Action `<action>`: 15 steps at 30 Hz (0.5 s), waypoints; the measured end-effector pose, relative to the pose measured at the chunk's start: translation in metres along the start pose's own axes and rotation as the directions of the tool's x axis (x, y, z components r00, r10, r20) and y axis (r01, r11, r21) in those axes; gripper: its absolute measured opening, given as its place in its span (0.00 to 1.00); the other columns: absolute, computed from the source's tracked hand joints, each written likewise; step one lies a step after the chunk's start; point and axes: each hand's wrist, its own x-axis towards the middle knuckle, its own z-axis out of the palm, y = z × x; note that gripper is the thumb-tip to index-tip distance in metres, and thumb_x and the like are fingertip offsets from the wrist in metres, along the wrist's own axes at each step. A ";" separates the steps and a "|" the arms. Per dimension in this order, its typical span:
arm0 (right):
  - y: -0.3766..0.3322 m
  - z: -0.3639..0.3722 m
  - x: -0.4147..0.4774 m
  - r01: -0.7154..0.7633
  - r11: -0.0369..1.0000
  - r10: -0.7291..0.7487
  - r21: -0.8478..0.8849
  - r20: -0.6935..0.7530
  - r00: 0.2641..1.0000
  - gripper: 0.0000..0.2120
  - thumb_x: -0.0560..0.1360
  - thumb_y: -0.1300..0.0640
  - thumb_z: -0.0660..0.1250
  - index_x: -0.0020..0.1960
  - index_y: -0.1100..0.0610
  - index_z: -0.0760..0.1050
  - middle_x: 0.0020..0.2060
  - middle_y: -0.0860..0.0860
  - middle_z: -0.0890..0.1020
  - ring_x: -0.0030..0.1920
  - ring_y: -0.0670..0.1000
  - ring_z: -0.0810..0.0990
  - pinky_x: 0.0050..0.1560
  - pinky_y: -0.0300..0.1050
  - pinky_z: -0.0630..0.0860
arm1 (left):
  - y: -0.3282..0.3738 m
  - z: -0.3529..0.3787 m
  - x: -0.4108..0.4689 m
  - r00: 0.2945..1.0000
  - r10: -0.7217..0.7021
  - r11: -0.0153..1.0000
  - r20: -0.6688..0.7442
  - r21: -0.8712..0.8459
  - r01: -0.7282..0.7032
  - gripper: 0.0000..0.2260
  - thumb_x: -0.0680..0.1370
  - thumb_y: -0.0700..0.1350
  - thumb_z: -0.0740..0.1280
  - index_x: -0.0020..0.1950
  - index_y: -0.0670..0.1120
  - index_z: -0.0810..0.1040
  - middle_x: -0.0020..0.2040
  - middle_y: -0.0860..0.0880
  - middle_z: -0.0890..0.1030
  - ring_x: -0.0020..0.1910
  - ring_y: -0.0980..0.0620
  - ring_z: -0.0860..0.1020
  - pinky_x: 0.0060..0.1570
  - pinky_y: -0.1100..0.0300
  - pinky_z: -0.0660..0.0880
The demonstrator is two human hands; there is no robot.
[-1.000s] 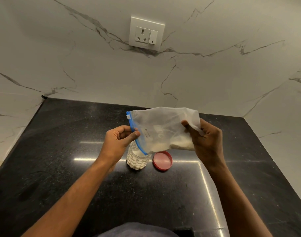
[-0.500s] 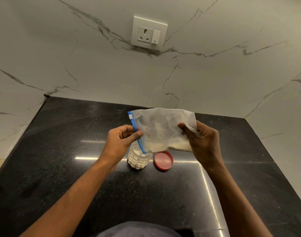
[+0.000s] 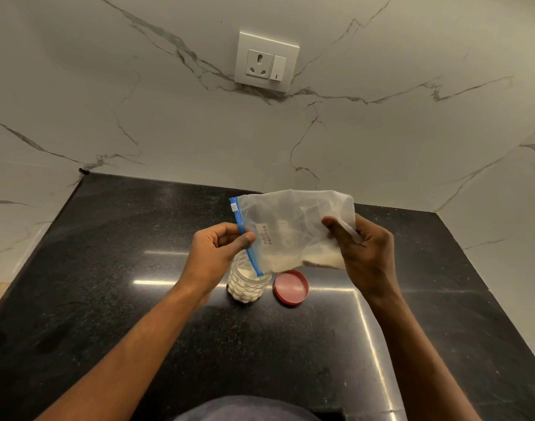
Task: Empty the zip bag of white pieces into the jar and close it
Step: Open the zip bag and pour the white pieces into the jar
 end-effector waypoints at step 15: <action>0.005 0.002 -0.003 0.060 0.997 -0.060 -0.043 0.004 0.998 0.11 0.79 0.54 0.72 0.46 0.62 0.83 0.37 0.56 0.85 0.35 0.57 0.83 0.31 0.57 0.79 | -0.005 -0.005 0.003 0.999 -0.007 0.998 -0.048 -0.056 0.004 0.11 0.75 0.44 0.76 0.57 0.45 0.85 0.53 0.49 0.90 0.55 0.53 0.88 0.51 0.63 0.84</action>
